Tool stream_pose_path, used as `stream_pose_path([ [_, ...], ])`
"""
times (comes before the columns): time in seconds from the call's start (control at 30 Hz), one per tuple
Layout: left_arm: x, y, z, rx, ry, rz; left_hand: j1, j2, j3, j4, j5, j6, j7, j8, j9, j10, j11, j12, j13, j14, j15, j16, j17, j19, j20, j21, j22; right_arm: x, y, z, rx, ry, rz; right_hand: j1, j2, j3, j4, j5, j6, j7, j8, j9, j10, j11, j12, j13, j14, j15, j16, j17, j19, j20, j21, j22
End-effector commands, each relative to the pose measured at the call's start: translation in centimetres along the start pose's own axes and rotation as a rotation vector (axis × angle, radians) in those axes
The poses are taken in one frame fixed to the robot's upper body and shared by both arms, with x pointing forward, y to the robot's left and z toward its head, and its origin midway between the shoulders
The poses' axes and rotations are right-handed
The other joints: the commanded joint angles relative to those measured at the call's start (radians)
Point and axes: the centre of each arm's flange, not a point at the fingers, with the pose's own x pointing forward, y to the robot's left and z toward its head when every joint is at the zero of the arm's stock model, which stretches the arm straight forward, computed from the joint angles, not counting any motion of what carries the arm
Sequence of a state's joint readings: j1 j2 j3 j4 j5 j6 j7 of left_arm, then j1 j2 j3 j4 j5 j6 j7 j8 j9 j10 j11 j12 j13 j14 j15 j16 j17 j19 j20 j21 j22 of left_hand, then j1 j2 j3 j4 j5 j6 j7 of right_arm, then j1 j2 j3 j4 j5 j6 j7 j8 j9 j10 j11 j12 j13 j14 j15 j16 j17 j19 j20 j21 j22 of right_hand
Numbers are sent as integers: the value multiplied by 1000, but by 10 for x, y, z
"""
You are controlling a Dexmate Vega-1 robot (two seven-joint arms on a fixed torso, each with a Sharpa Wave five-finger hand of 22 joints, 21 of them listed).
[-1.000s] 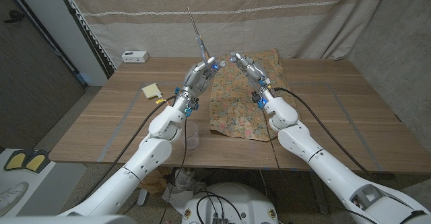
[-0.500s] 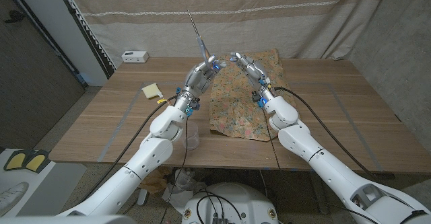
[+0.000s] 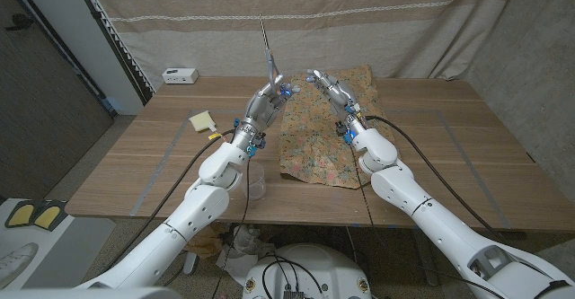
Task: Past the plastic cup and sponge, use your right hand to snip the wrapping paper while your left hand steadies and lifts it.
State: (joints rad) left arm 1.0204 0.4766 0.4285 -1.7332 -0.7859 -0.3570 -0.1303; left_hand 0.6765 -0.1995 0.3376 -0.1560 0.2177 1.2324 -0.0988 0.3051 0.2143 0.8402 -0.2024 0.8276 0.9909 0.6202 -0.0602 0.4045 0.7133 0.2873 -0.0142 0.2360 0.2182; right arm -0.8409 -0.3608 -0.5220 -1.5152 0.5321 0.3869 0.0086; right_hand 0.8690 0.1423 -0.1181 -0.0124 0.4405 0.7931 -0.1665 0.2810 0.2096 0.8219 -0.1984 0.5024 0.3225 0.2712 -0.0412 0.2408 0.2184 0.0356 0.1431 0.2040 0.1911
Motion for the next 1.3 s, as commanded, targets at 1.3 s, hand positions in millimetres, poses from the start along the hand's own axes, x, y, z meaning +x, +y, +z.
stream_pose_path([
  [1.3,-5,19,-2,108,48,49,-112,12,-174,18,60,-57,65,-50,15,-71,-5,-142,-206,-68,-150,-125,-53,-17,42,3,5,6,6,-1,-7,-2,-9,10,1,-1,-13,1,16,-5,-2,1,24,-2,-10,0,6,-158,7,2,8,1,7,0],
])
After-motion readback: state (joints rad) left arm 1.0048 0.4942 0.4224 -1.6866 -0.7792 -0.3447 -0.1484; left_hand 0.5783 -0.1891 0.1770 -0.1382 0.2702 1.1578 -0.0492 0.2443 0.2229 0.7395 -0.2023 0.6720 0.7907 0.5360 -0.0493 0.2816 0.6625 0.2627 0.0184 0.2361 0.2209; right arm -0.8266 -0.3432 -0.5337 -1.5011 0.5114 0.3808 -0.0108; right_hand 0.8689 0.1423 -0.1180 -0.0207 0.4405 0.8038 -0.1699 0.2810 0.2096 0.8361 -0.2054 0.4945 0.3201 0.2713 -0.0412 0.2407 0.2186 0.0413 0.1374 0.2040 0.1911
